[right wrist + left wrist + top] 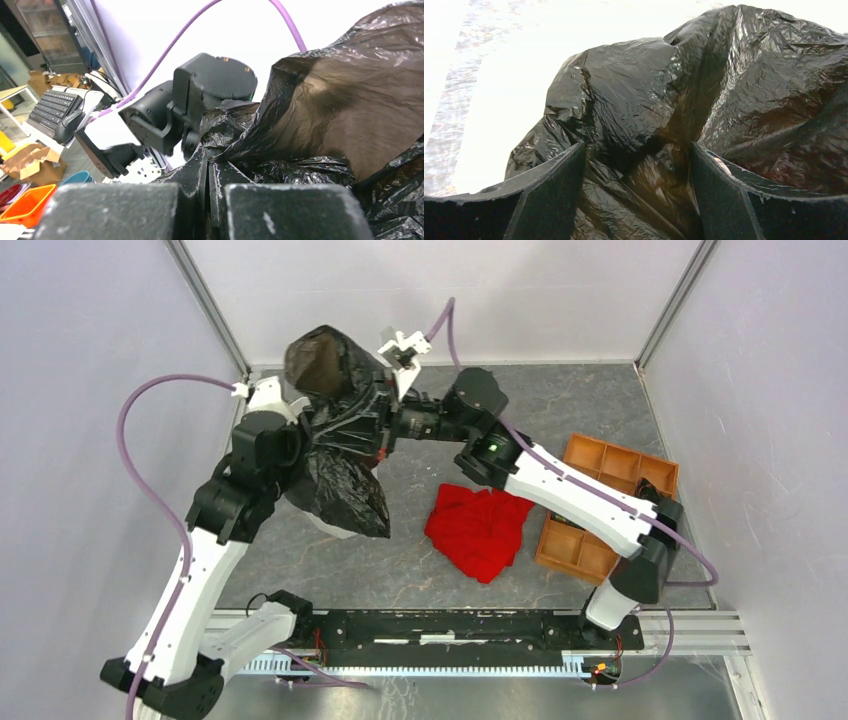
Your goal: Put the trash bags into the trash bin
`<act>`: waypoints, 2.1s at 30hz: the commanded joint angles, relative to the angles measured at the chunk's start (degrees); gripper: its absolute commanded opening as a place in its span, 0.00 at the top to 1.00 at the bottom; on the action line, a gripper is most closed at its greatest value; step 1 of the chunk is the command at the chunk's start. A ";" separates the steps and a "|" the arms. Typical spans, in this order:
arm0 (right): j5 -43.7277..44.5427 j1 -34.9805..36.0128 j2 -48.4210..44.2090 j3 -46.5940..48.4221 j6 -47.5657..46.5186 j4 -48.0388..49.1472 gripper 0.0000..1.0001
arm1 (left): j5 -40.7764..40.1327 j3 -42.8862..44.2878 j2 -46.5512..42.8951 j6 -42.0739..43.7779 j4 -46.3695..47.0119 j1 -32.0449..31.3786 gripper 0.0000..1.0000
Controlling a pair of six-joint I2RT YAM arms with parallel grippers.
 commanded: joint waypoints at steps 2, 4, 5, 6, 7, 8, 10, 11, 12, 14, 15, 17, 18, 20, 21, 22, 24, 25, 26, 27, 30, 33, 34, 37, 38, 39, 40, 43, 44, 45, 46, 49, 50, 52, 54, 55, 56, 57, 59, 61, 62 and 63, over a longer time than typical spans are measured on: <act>2.95 2.85 7.02 10.46 -2.42 1.96 0.99 | -8.79 -5.25 -3.42 -3.25 0.60 0.23 0.19; 7.24 2.80 8.69 10.25 -2.51 1.75 0.99 | -9.22 -6.82 -2.61 -3.51 0.16 0.31 0.19; 9.63 2.70 9.20 10.20 -2.68 0.13 0.99 | -9.27 -7.05 -2.18 -3.73 -0.12 0.27 0.19; 12.01 2.56 9.64 10.05 -2.74 -1.43 0.99 | -9.20 -7.17 -1.83 -4.12 -0.35 0.31 0.19; 13.46 2.48 9.95 9.67 -2.74 -2.63 0.99 | -8.65 -7.32 -1.63 -4.58 -0.35 0.31 0.19; 13.97 2.12 9.99 8.92 -2.46 -3.17 0.99 | -7.69 -7.76 -1.69 -4.70 0.17 0.32 0.19; 14.11 1.48 9.20 6.36 -1.29 -2.54 0.99 | -5.05 -9.00 -2.22 -4.87 1.71 0.31 0.19; 14.12 1.16 8.59 4.80 -0.83 -1.93 0.99 | -3.71 -9.57 -2.24 -4.88 2.40 0.28 0.19; 14.27 0.85 7.72 3.44 -0.77 -1.51 0.99 | -1.71 -9.92 -1.99 -5.15 3.05 0.28 0.19; 15.26 0.18 5.84 1.31 -1.49 -1.52 0.99 | 2.17 -10.30 -0.90 -5.71 4.36 0.33 0.19; 15.78 -0.10 5.06 0.34 -1.85 -1.57 0.99 | 4.31 -10.60 -0.24 -6.27 5.19 0.28 0.19; 16.85 -0.80 3.60 -1.65 -2.22 -1.78 0.99 | 8.86 -11.16 1.51 -7.33 7.73 0.27 0.20; 17.20 -1.07 2.96 -2.45 -2.42 -1.84 0.99 | 11.14 -11.43 1.98 -8.00 8.95 0.29 0.22; 17.71 -1.55 1.44 -3.78 -3.13 -2.25 0.99 | 15.44 -12.15 3.52 -10.36 11.66 0.27 0.23; 17.93 -1.70 0.91 -4.24 -3.50 -2.55 0.99 | 18.33 -12.80 4.05 -11.09 13.35 0.33 0.23; 18.30 -1.90 0.31 -4.74 -4.12 -2.88 0.99 | 21.11 -13.49 4.52 -12.73 15.24 0.28 0.23; 19.18 -2.29 -0.90 -5.61 -5.43 -3.71 0.99 | 26.38 -15.24 5.40 -15.52 19.51 0.30 0.23; 19.39 -2.49 -1.33 -6.02 -6.11 -4.05 0.99 | 29.01 -15.96 5.89 -17.03 21.83 0.25 0.23; 19.65 -2.80 -1.80 -6.37 -6.70 -4.32 0.99 | 30.91 -16.72 6.25 -18.50 23.89 0.19 0.24; 19.65 -3.24 -2.13 -6.78 -6.92 -4.61 0.99 | 32.43 -17.23 6.61 -19.79 25.61 0.16 0.24; 19.54 -4.92 -3.62 -7.99 -6.86 -4.87 0.99 | 34.54 -17.66 7.50 -22.45 29.31 -0.43 0.25; 19.74 -6.00 -4.99 -8.43 -8.10 -5.96 0.99 | 35.25 -17.53 7.89 -24.93 31.78 -2.07 0.25; 19.80 -6.27 -5.41 -8.37 -8.85 -6.60 0.99 | 35.23 -17.20 7.95 -25.34 32.20 -3.05 0.25; 20.36 -6.76 -6.84 -7.99 -10.84 -9.13 0.99 | 32.54 -14.34 7.19 -23.54 29.04 -4.36 0.25; 20.63 -6.87 -7.36 -8.08 -11.70 -10.02 0.99 | 30.54 -13.23 6.50 -21.51 26.74 -4.31 0.24; 20.96 -6.84 -8.04 -8.15 -12.28 -10.71 0.99 | 28.42 -11.72 5.75 -19.59 24.09 -4.30 0.23; 21.05 -6.79 -8.64 -8.13 -12.73 -11.37 0.99 | 26.19 -10.22 4.85 -17.75 21.44 -4.31 0.23; 20.92 -6.82 -9.68 -8.00 -12.19 -11.04 0.99 | 20.90 -6.18 1.91 -13.11 14.75 -4.31 0.23; 19.98 -6.84 -9.72 -7.78 -11.29 -9.98 0.99 | 19.24 -4.85 1.10 -11.92 12.82 -4.33 0.23; 18.90 -6.83 -9.50 -7.48 -9.67 -8.39 0.99 | 17.31 -3.66 0.25 -10.85 10.83 -4.33 0.23; 17.46 -6.66 -8.91 -6.80 -7.96 -6.77 0.99 | 15.62 -2.74 -0.50 -9.92 8.27 -4.38 0.21; 15.05 -5.25 -6.14 -3.46 -4.19 -4.11 0.99 | 11.66 -1.01 -2.81 -7.25 3.61 -4.35 0.08; 14.89 -4.21 -5.26 -1.94 -3.82 -4.09 0.99 | 11.13 -0.66 -3.81 -6.39 2.42 -4.31 0.05; 15.10 -1.75 -3.32 1.58 -3.90 -4.15 0.99 | 10.25 -0.15 -6.19 -4.98 0.53 -4.30 0.00; 15.84 1.00 -1.48 4.33 -3.89 -3.70 0.99 | 9.96 0.67 -8.22 -3.60 -0.99 -4.30 0.00; 16.41 2.05 -0.73 5.32 -3.35 -3.27 0.99 | 9.82 1.21 -8.81 -3.04 -1.67 -4.36 0.00; 17.19 3.31 -0.05 5.84 -2.32 -2.17 0.99 | 9.79 1.78 -9.26 -2.67 -2.33 -4.31 0.00; 18.16 4.50 0.42 5.71 -0.51 -0.19 0.99 | 9.55 2.33 -9.53 -2.42 -2.93 -4.32 0.00; 20.28 6.35 1.27 4.75 2.83 4.18 0.99 | 8.28 2.59 -10.30 -2.25 -3.23 -4.35 0.00; 23.47 7.45 1.62 2.88 6.86 7.93 0.99 | 5.98 1.81 -11.37 -2.83 -2.76 -4.31 0.00; 25.34 7.55 1.38 1.52 9.40 9.80 0.99 | 4.93 1.13 -12.02 -3.29 -2.16 -4.31 0.00; 27.50 7.58 0.95 -0.61 11.37 11.17 0.99 | 4.00 0.64 -12.69 -3.83 -1.30 -4.35 0.00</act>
